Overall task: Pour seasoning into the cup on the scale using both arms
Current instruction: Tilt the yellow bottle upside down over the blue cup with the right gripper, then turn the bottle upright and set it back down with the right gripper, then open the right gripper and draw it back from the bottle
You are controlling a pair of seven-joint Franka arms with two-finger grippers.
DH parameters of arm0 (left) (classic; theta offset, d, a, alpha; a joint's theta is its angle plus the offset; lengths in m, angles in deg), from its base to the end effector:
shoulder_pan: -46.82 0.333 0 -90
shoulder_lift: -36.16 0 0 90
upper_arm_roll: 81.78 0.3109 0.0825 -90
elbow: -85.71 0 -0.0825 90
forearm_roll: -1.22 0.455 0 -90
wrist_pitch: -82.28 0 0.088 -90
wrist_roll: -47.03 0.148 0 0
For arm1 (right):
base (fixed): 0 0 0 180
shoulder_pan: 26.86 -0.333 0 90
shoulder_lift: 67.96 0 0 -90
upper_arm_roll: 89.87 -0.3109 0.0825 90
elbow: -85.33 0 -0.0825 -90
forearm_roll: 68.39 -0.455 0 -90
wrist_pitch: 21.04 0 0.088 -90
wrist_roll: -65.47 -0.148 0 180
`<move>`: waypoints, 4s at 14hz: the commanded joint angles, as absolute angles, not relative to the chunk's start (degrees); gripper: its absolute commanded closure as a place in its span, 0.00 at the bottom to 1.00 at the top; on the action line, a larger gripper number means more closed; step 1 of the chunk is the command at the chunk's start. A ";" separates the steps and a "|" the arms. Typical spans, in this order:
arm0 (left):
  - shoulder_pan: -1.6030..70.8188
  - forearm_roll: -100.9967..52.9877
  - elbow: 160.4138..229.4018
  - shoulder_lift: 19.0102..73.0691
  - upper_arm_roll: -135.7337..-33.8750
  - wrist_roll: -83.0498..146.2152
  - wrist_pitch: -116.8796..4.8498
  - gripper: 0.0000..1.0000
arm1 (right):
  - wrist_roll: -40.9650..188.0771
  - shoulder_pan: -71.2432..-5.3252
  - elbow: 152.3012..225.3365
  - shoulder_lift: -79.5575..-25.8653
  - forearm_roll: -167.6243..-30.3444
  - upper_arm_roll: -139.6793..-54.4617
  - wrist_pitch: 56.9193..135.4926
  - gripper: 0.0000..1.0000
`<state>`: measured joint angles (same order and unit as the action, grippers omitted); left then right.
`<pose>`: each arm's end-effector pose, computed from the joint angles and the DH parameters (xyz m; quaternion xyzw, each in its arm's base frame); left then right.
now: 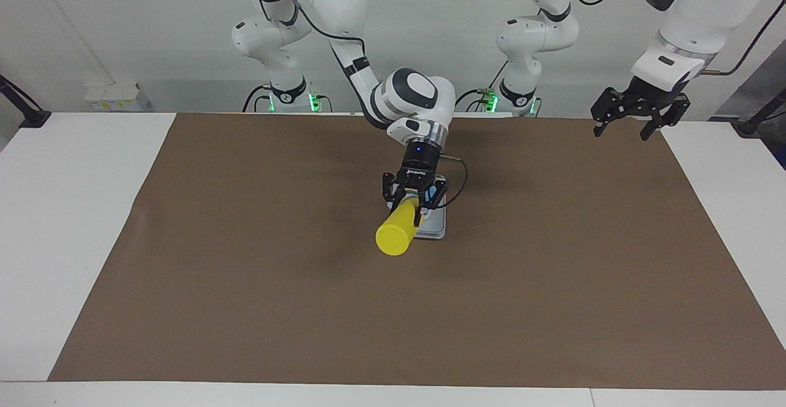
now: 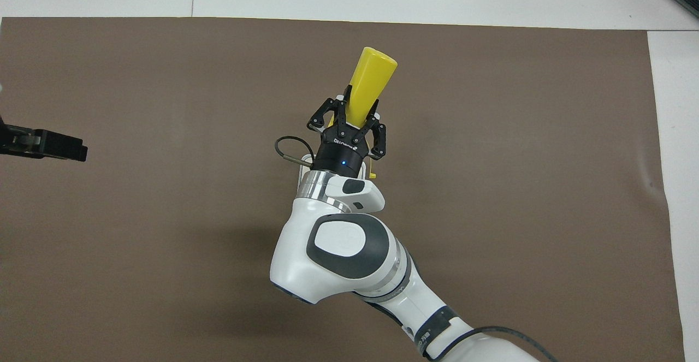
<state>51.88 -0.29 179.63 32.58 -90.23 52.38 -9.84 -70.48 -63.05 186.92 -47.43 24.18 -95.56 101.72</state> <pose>0.6097 -0.0421 0.5826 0.9970 -0.0758 0.0153 0.0083 0.6111 0.4380 0.3427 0.7606 -0.2520 0.5983 0.0021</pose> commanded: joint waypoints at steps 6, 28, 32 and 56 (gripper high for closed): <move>52.71 -1.15 180.90 31.50 -90.57 53.27 -10.36 0.00 | -71.11 -53.23 187.46 -53.20 -7.60 -95.93 112.02 1.00; 52.71 -1.15 180.90 31.50 -90.57 53.27 -10.27 0.00 | -5.06 -22.92 200.10 -58.55 -104.41 -95.85 98.50 1.00; 52.71 -1.15 180.90 31.50 -90.57 53.27 -10.27 0.00 | 6.38 -17.91 203.54 -60.14 -105.22 -95.85 92.09 1.00; 52.27 -0.54 182.30 30.71 -91.01 53.27 -10.44 0.00 | 42.97 -23.15 197.92 -70.95 -74.23 -96.02 91.55 0.00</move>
<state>51.78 -0.29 180.39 32.43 -91.06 52.44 -9.86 40.41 -20.64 197.67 -70.03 -78.65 -95.76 92.15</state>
